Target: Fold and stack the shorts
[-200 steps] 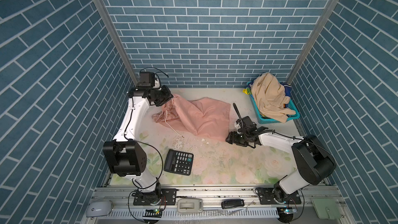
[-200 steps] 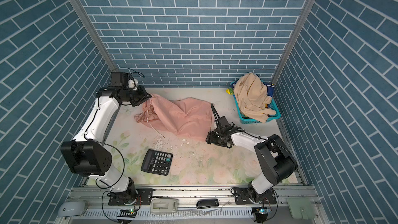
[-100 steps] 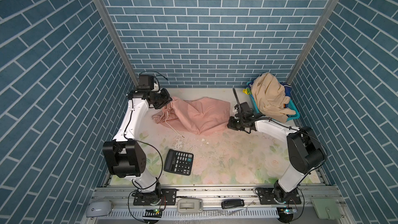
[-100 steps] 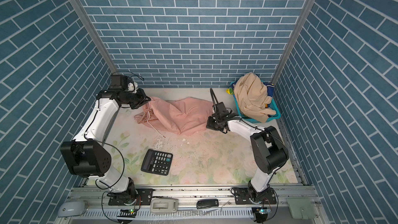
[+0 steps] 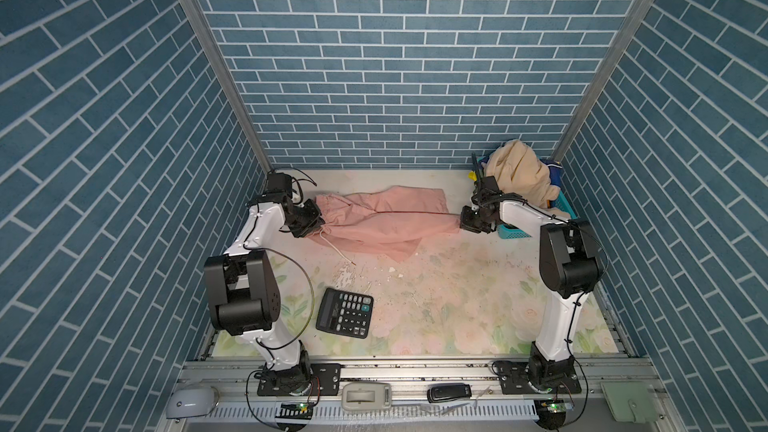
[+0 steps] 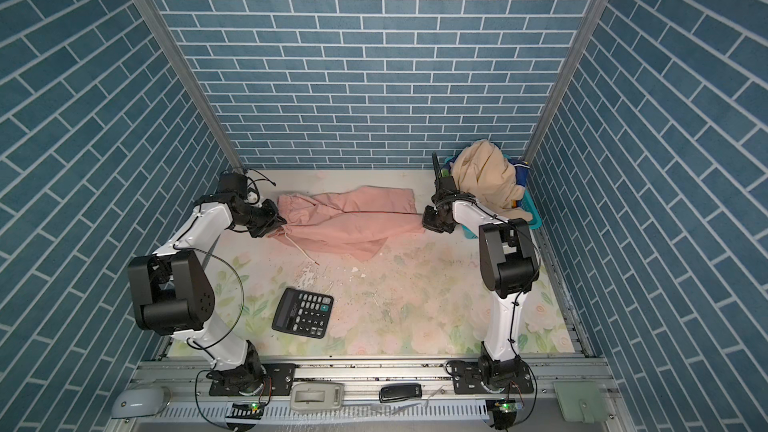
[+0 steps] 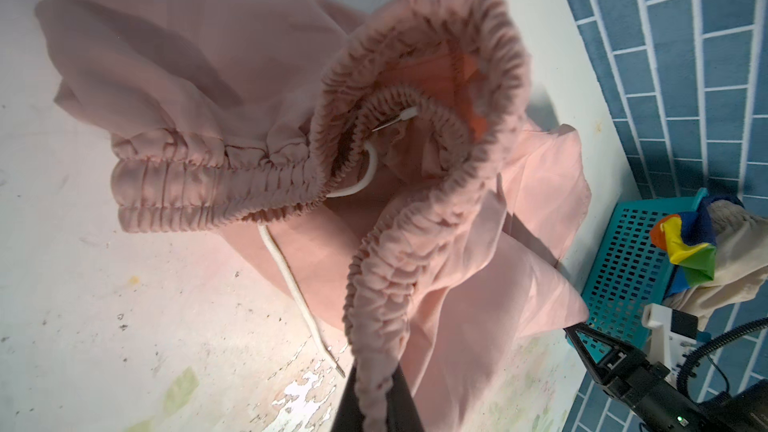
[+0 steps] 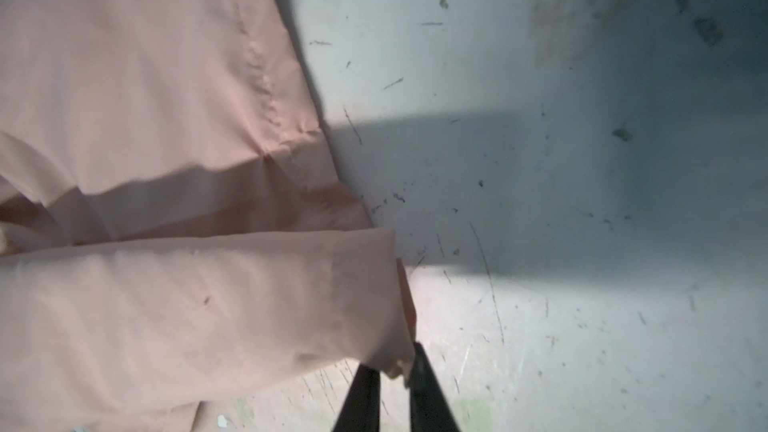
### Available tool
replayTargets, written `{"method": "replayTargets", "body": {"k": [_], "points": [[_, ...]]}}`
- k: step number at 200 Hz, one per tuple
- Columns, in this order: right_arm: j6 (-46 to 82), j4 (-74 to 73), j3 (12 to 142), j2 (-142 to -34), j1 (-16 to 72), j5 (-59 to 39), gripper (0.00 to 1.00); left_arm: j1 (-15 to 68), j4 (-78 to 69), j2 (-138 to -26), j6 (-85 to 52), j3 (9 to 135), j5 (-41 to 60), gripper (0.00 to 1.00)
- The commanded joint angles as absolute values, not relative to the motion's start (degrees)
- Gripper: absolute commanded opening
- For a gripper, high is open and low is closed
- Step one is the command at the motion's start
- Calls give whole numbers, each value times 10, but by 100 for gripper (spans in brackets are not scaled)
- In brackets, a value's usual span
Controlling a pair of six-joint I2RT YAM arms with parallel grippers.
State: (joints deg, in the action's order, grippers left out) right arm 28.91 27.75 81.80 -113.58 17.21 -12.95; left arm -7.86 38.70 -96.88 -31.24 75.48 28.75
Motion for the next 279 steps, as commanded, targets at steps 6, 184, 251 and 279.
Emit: {"method": "replayTargets", "body": {"k": [6, 184, 251, 279], "points": [[283, 283, 793, -1084, 175, -148, 32, -78, 364, -967, -305, 743, 298, 0], [354, 80, 714, -1095, 152, -163, 51, -76, 338, -949, -307, 700, 312, 0], [367, 33, 725, -1117, 148, -155, 22, -76, 332, -955, -308, 697, 315, 0], [375, 12, 728, -1129, 148, -157, 12, -75, 331, -953, -307, 694, 315, 0]]}}
